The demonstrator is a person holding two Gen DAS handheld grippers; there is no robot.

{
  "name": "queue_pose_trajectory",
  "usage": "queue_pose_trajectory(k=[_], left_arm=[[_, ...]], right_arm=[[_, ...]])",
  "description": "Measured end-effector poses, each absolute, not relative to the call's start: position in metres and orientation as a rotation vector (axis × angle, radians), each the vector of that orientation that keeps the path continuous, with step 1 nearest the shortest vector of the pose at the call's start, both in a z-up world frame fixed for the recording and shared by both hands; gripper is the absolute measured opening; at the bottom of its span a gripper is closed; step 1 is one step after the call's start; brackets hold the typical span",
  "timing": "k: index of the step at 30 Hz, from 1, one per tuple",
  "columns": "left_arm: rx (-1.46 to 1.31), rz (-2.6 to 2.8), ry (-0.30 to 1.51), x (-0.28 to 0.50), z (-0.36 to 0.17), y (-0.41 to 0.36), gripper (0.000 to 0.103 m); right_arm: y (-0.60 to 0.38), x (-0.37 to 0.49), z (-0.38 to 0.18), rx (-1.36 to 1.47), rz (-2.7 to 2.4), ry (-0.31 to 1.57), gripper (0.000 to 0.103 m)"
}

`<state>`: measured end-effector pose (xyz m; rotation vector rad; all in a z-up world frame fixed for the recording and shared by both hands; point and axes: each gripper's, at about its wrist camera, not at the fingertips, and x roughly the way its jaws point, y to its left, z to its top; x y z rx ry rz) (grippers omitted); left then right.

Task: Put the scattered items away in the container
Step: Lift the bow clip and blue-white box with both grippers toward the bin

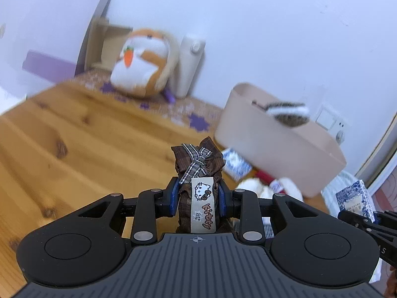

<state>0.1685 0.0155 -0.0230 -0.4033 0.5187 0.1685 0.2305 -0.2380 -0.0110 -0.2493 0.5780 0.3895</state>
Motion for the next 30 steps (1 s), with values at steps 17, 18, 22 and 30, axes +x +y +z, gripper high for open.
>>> queue_pose_trajectory(k=[17, 18, 22, 30], left_arm=[[-0.346, 0.085, 0.391, 0.223, 0.026, -0.009, 0.031], [-0.346, 0.077, 0.384, 0.229, 0.028, -0.013, 0.031], [-0.324, 0.036, 0.345, 0.247, 0.039, -0.034, 0.031], [-0.342, 0.013, 0.319, 0.296, 0.049, -0.063, 0.031]], right_arm=[[-0.225, 0.252, 0.025, -0.212, 0.368, 0.501, 0.018], [-0.225, 0.255, 0.025, -0.210, 0.365, 0.498, 0.018], [-0.226, 0.266, 0.028, -0.198, 0.355, 0.493, 0.018], [-0.234, 0.294, 0.023, -0.161, 0.335, 0.497, 0.018]])
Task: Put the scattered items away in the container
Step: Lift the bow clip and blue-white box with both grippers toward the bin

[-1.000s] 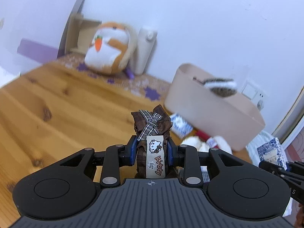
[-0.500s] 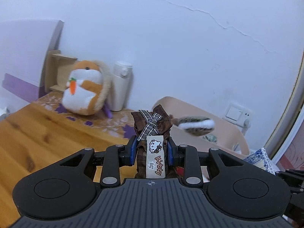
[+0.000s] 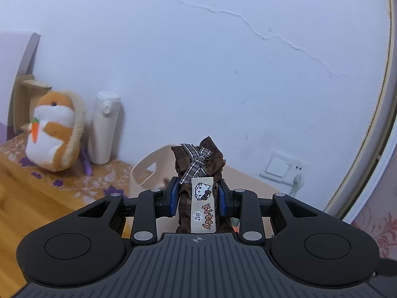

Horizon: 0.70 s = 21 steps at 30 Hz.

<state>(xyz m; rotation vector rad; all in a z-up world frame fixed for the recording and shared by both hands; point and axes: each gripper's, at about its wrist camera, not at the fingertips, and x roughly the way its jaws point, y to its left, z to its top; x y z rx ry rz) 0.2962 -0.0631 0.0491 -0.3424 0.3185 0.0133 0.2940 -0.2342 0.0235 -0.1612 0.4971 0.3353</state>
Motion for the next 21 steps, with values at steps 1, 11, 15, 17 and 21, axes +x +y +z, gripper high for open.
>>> queue_pose_trajectory(k=[1, 11, 15, 17, 21], left_arm=[[-0.337, 0.017, 0.313, 0.303, 0.049, -0.066, 0.031], [-0.295, 0.039, 0.330, 0.371, 0.038, -0.084, 0.031], [-0.271, 0.046, 0.370, 0.399, 0.030, -0.091, 0.031], [-0.259, 0.044, 0.393, 0.410, 0.027, -0.093, 0.031], [-0.255, 0.034, 0.457, 0.428, 0.022, -0.091, 0.032]], right_arm=[[-0.235, 0.297, 0.023, -0.158, 0.333, 0.498, 0.018], [-0.239, 0.328, 0.019, -0.143, 0.331, 0.512, 0.018], [-0.238, 0.346, 0.023, -0.137, 0.322, 0.520, 0.018], [-0.237, 0.356, 0.025, -0.135, 0.314, 0.523, 0.018], [-0.235, 0.376, 0.024, -0.137, 0.296, 0.544, 0.018]])
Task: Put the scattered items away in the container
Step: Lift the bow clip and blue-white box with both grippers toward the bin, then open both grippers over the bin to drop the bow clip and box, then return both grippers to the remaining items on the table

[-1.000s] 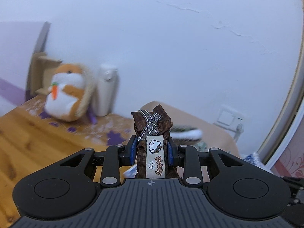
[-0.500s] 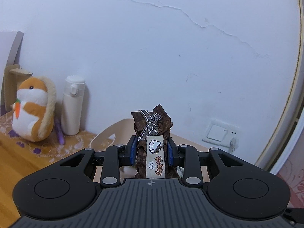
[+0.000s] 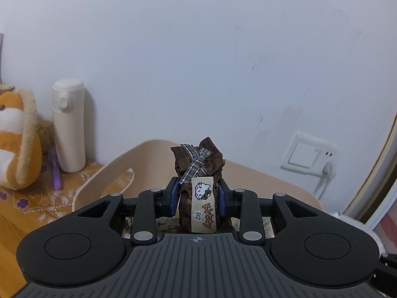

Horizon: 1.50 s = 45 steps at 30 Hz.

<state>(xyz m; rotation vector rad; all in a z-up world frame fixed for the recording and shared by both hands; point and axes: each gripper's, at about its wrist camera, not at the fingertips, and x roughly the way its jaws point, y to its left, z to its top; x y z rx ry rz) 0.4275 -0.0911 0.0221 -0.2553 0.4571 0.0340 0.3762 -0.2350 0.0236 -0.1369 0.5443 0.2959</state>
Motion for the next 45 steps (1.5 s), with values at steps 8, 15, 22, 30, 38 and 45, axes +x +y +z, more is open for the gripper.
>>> queue_pose_trajectory(k=[8, 15, 22, 30, 38, 45], left_arm=[[-0.203, -0.024, 0.605, 0.447, 0.008, -0.090, 0.036], [-0.160, -0.076, 0.611, 0.437, 0.011, -0.088, 0.075], [-0.068, -0.098, 0.553, 0.407, 0.028, -0.090, 0.080], [-0.058, -0.140, 0.513, 0.352, 0.050, -0.070, 0.082], [-0.062, -0.146, 0.551, 0.299, 0.052, -0.031, 0.083], [-0.014, -0.153, 0.609, 0.277, 0.031, 0.001, 0.084]], right_arm=[[-0.231, 0.408, 0.009, -0.157, 0.244, 0.609, 0.018], [-0.232, 0.413, 0.005, -0.158, 0.211, 0.608, 0.045], [-0.235, 0.386, 0.020, -0.157, 0.198, 0.548, 0.061], [-0.230, 0.329, 0.043, -0.167, 0.231, 0.467, 0.069], [-0.215, 0.278, 0.054, -0.161, 0.217, 0.487, 0.078], [-0.214, 0.246, 0.032, -0.042, 0.174, 0.622, 0.087]])
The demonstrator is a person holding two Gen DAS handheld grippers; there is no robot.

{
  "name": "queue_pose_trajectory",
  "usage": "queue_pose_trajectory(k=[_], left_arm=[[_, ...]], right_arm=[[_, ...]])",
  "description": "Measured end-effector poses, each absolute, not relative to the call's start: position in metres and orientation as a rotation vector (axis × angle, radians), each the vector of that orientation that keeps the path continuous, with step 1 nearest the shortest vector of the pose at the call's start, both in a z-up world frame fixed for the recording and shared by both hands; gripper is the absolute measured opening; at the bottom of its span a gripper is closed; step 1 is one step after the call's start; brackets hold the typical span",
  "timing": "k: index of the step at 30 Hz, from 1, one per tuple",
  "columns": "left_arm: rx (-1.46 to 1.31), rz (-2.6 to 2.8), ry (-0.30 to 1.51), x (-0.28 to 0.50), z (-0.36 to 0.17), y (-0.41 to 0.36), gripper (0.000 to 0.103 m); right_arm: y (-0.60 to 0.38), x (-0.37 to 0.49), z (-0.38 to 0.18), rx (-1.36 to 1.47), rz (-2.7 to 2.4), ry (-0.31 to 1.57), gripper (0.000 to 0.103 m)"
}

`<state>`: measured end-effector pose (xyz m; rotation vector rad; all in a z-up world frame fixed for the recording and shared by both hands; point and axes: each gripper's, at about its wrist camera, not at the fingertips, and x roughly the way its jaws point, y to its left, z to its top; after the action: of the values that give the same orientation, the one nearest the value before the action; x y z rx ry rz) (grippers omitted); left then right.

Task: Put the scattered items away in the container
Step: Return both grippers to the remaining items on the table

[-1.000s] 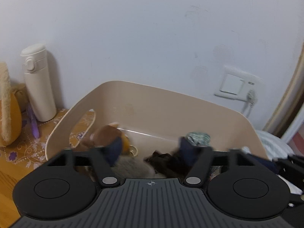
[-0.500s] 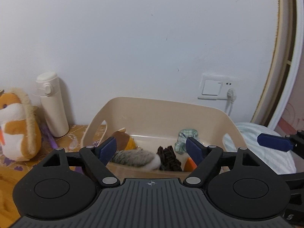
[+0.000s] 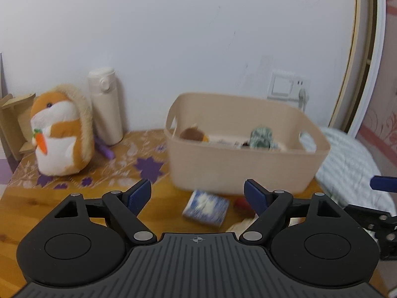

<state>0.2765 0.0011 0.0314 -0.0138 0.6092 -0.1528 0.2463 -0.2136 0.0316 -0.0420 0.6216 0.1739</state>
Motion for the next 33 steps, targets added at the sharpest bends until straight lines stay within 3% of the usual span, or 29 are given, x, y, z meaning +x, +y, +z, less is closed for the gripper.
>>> queue_pose_trajectory(k=[12, 21, 33], left_arm=[[0.042, -0.205, 0.667, 0.241, -0.016, 0.038, 0.084], [0.008, -0.291, 0.662, 0.197, -0.041, 0.035, 0.084], [0.022, -0.325, 0.745, 0.187, -0.074, -0.040, 0.084]], right_arm=[[-0.238, 0.230, -0.040, 0.462, 0.096, 0.877, 0.086], [-0.226, 0.246, -0.058, 0.617, 0.072, 0.916, 0.082], [-0.235, 0.256, -0.073, 0.639, 0.015, 0.933, 0.078]])
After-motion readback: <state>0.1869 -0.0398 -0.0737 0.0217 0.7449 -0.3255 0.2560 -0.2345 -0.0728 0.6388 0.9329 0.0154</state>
